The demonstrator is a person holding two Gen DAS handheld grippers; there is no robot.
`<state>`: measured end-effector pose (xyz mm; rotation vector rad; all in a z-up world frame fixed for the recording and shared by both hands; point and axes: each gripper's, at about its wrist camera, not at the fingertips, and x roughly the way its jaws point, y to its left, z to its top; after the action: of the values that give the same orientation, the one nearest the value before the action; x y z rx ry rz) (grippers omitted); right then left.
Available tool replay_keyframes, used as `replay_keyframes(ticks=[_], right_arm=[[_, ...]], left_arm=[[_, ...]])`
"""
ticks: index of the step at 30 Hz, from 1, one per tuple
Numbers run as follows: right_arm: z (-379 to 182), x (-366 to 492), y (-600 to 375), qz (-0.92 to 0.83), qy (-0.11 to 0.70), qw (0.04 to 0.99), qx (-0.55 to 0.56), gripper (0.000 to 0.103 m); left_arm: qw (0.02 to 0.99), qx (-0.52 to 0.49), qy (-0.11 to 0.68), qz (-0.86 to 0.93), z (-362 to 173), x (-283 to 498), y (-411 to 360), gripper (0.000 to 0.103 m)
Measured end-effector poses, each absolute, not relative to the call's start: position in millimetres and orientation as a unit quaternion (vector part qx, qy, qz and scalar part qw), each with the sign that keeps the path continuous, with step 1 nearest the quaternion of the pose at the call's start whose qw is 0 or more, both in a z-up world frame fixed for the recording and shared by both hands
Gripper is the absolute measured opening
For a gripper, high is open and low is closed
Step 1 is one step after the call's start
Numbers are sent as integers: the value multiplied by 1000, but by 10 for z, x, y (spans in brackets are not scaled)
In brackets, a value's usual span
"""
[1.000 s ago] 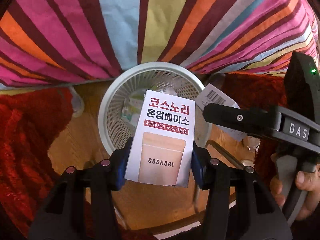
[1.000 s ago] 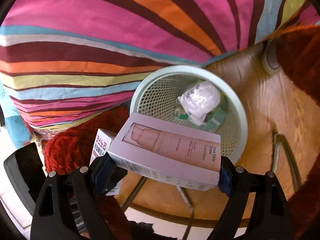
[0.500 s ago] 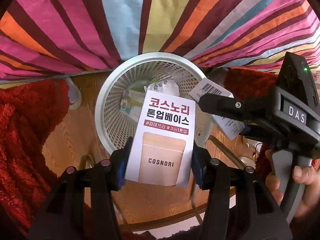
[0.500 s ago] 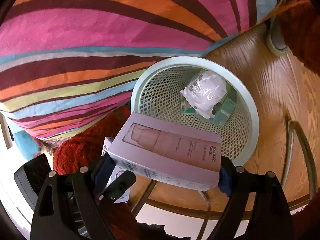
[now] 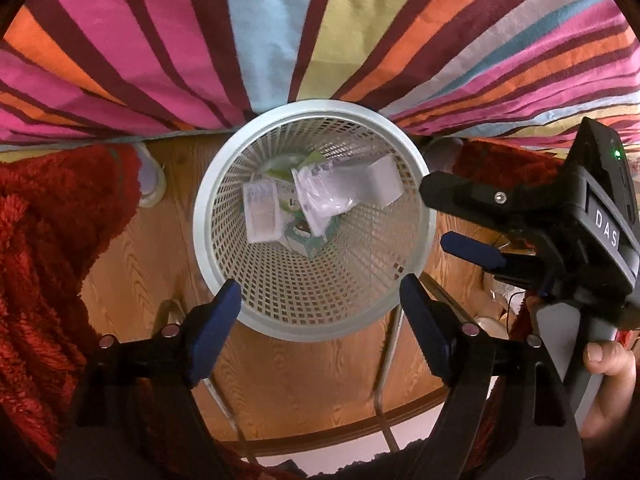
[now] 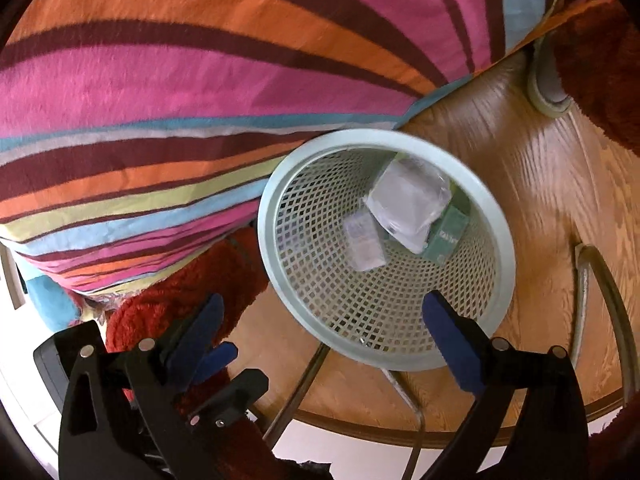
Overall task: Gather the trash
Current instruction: 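Open both grippers to drop both boxes into the wastebasket, then raise both tools back toward the last boxes on the bed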
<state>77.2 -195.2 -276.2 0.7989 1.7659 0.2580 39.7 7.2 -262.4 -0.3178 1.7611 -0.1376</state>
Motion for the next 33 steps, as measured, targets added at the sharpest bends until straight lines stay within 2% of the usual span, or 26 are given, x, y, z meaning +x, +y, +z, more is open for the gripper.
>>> replay_keyframes(ticks=[13, 27, 29, 33], right_arm=[[-2623, 783, -1884, 122, 739, 588, 304, 95], [-1935, 829, -1858, 156, 643, 709, 243, 95], [-1870, 822, -1855, 157, 634, 721, 231, 95], [-1678, 818, -1841, 157, 604, 755, 201, 95]], left_arm=[[635, -144, 757, -57, -2547, 397, 109, 79], [690, -164, 703, -48, -2194, 371, 247, 79], [690, -161, 704, -50, -2200, 367, 243, 89], [702, -154, 693, -54, -2108, 364, 228, 89]])
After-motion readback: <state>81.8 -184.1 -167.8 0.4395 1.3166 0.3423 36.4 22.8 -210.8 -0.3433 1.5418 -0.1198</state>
